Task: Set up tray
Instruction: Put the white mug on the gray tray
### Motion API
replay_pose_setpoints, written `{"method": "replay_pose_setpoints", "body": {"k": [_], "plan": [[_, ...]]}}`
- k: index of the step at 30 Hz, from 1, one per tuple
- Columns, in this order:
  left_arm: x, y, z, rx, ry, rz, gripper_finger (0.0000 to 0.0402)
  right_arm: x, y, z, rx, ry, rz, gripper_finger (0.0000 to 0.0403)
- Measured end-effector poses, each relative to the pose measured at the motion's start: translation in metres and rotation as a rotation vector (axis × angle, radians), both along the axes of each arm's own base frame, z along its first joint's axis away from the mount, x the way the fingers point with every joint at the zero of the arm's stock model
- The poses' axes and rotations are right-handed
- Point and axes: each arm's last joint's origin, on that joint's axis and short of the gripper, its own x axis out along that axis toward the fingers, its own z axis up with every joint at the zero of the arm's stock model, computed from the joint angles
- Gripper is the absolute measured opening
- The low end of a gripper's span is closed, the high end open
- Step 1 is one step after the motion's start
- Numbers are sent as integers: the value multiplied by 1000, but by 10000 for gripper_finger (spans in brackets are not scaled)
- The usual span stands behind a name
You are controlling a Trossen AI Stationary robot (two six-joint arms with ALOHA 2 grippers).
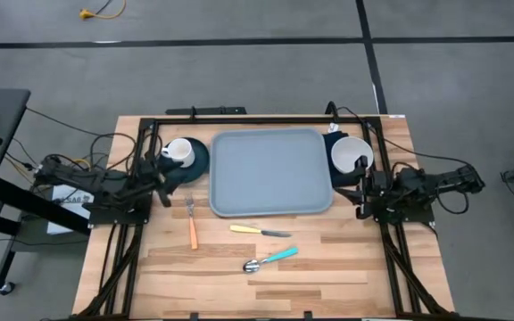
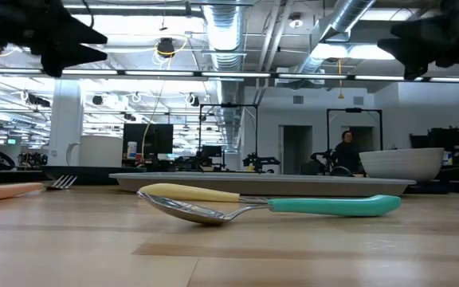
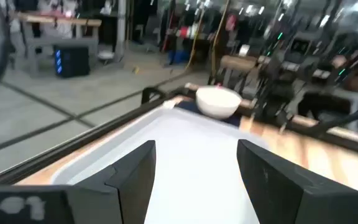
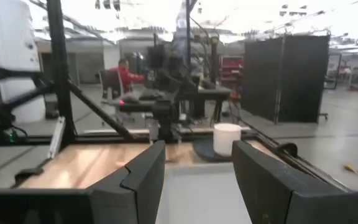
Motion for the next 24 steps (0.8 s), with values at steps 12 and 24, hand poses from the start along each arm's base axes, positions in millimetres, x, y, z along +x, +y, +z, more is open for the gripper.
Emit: {"method": "replay_pose_setpoints", "body": {"k": [12, 24], "plan": [[53, 18, 49, -79, 695, 182, 214, -3, -9, -2, 76, 137, -86, 178], [104, 72, 55, -92, 1161, -4, 214, -3, -10, -2, 88, 136, -91, 178]]}}
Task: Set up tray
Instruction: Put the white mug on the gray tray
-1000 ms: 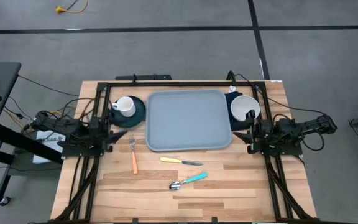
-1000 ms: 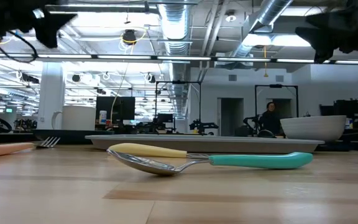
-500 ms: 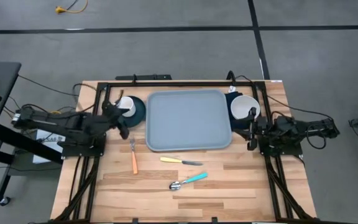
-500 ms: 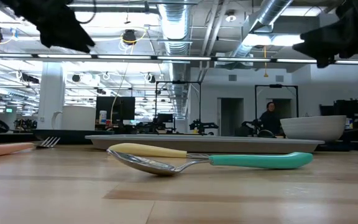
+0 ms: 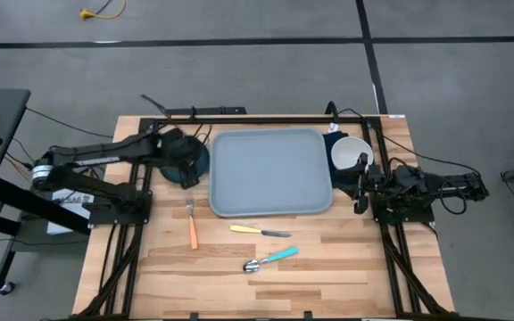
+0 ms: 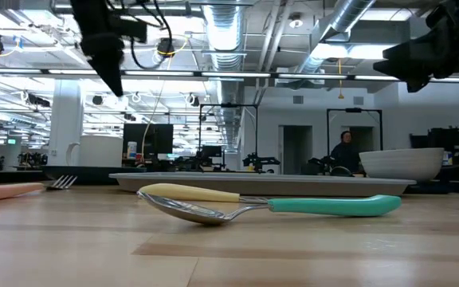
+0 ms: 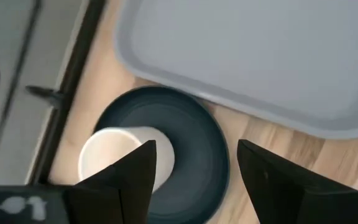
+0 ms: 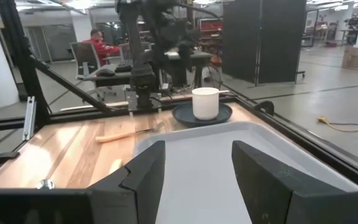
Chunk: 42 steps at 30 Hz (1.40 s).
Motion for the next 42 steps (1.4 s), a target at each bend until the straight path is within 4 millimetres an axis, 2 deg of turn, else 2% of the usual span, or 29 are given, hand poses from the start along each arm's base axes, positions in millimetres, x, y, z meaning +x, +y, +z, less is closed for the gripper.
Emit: {"method": "replay_pose_setpoints", "body": {"k": [4, 9, 15, 21, 32, 42], "plan": [[3, 26, -12, -104, 53, -62, 214, 0, 0, 0, 0, -2, 0, 178], [-6, 56, -22, -177, 77, -59, 214, 0, 0, 0, 0, -1, 0, 178], [-22, 78, -24, -206, 81, 8, 214, 0, 0, -2, -2, 25, 0, 178], [-28, 80, -27, -248, 89, 29, 214, 0, 0, -5, -4, 50, 0, 178], [-35, 75, -64, -286, 131, 28, 214, 0, 0, -6, -6, 62, 0, 178], [-36, 77, -66, -224, 181, 25, 214, 0, 0, -5, -6, 61, 0, 178]]}}
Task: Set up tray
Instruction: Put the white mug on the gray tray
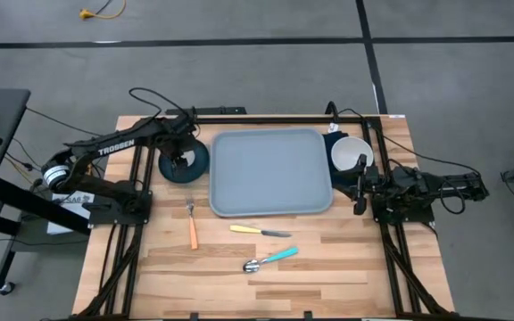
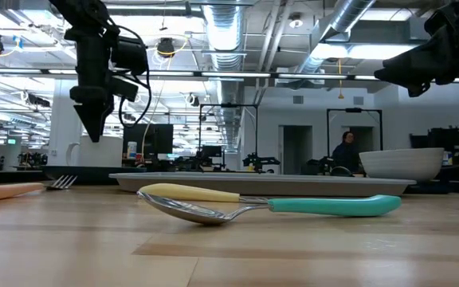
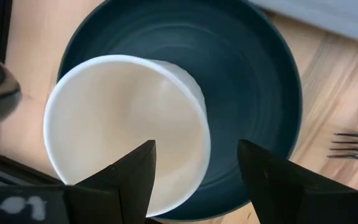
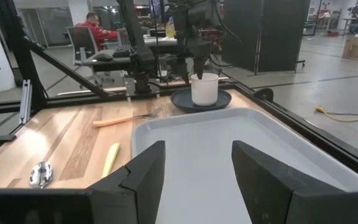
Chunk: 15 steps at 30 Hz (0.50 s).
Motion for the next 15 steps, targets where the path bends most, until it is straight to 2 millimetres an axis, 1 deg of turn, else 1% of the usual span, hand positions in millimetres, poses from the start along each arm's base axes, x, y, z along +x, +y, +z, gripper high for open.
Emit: {"method": "replay_pose_setpoints", "body": {"k": [10, 15], "plan": [[0, 0, 0, 8, 12, -59, 214, 0, 0, 0, 0, 0, 0, 178], [0, 0, 0, 6, 14, -61, 214, 0, 0, 0, 0, 0, 0, 178]]}}
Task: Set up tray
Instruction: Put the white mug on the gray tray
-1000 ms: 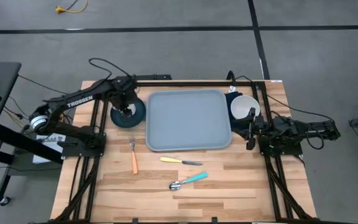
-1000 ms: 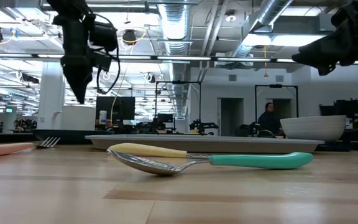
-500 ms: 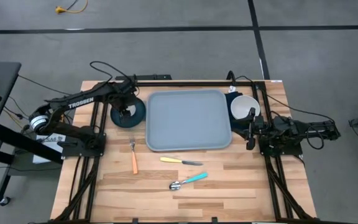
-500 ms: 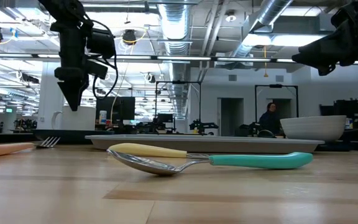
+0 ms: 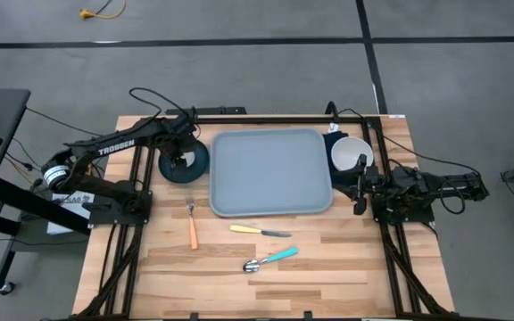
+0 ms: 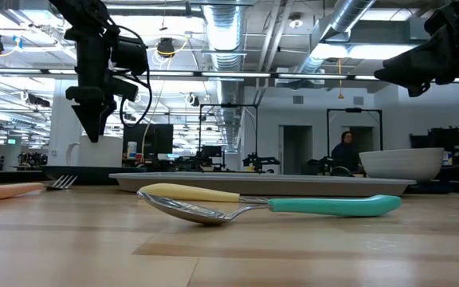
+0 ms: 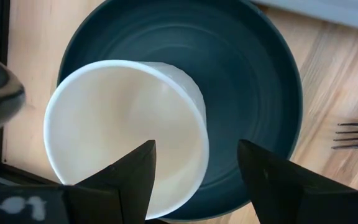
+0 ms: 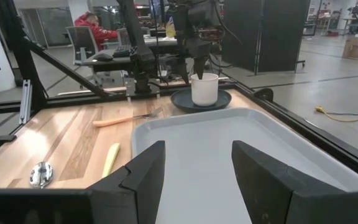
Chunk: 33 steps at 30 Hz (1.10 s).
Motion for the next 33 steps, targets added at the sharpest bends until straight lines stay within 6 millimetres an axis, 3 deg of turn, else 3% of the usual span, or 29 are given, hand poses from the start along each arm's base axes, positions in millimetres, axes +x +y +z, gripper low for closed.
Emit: {"method": "replay_pose_setpoints", "body": {"k": [10, 17, 22, 27, 33], "plan": [[0, 0, -2, -13, 2, 41, 214, 0, 0, 0, 0, 3, 0, 178], [-7, -5, -23, -10, 50, 56, 214, 0, 0, 0, 0, 3, -1, 178], [-8, -6, -27, -9, 62, 73, 210, 0, 0, 0, 0, 3, 0, 178], [-7, -4, -26, 7, 43, 69, 181, 0, 0, 0, 0, 3, 0, 178], [-7, -4, -26, 11, 48, 55, 113, 0, 0, 0, 0, 3, 0, 178]]}}
